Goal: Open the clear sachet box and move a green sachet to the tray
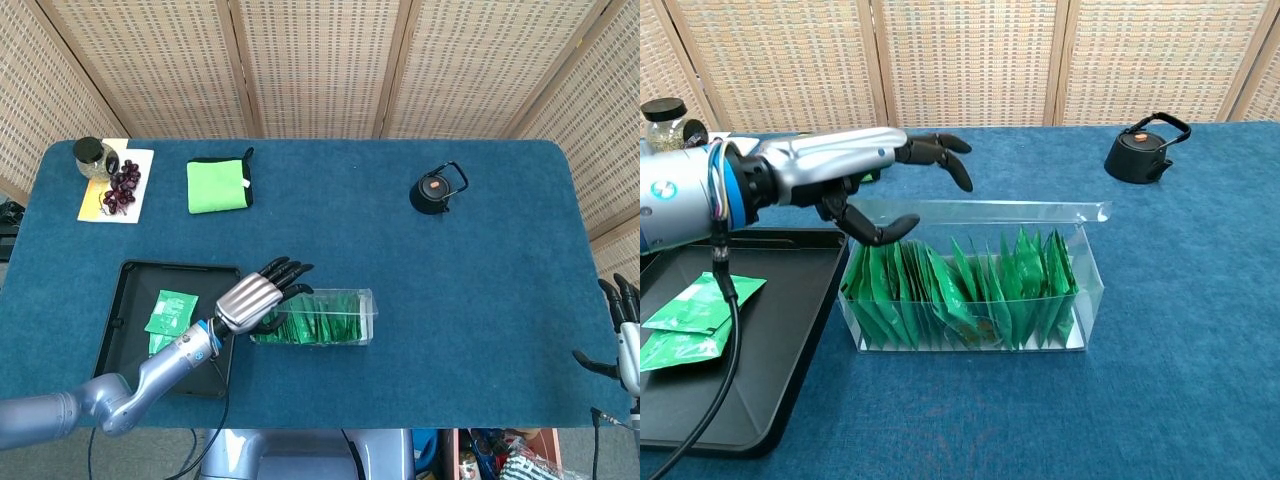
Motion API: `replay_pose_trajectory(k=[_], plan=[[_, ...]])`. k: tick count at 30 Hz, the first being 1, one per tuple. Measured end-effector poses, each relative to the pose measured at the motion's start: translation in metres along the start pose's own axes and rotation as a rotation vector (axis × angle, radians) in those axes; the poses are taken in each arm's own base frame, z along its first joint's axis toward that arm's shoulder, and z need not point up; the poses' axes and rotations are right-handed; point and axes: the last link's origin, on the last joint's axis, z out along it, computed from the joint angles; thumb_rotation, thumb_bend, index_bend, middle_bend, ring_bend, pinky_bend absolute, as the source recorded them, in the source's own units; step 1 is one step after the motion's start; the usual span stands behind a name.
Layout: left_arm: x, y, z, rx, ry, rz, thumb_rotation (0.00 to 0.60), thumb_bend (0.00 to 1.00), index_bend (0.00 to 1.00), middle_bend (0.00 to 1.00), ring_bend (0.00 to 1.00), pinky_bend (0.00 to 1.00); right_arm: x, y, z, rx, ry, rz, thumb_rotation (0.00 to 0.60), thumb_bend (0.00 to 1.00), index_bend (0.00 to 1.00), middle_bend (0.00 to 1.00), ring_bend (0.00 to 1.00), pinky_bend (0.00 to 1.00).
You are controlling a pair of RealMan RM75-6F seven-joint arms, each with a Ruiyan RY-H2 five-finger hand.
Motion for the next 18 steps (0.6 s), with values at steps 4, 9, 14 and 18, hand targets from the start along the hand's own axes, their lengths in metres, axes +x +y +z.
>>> replay_pose_trajectory(k=[4,9,14,18], plan=[[0.01,-0.005,0.004,0.018,0.028,-0.017,0.6,0.58,0.22,0.0,0.0,0.0,-0.001,0.0,0.001,-0.002,-0.003,-0.001,0.6,0.0,0.0,0.0,0.0,0.0],[0.029,-0.023,0.019,0.094,0.059,-0.087,0.6,0.58,0.22,0.0,0.0,0.0,-0.003,0.0,0.002,-0.007,-0.007,-0.007,0.6,0.0,0.0,0.0,0.0,0.0],[0.042,-0.044,0.031,0.172,0.053,-0.145,0.6,0.58,0.22,0.0,0.0,0.0,-0.004,0.0,0.003,-0.015,-0.011,-0.011,0.6,0.0,0.0,0.0,0.0,0.0],[0.045,-0.06,0.037,0.231,0.029,-0.169,0.6,0.58,0.22,0.0,0.0,0.0,-0.006,0.001,0.004,-0.018,-0.016,-0.015,0.6,0.0,0.0,0.0,0.0,0.0]])
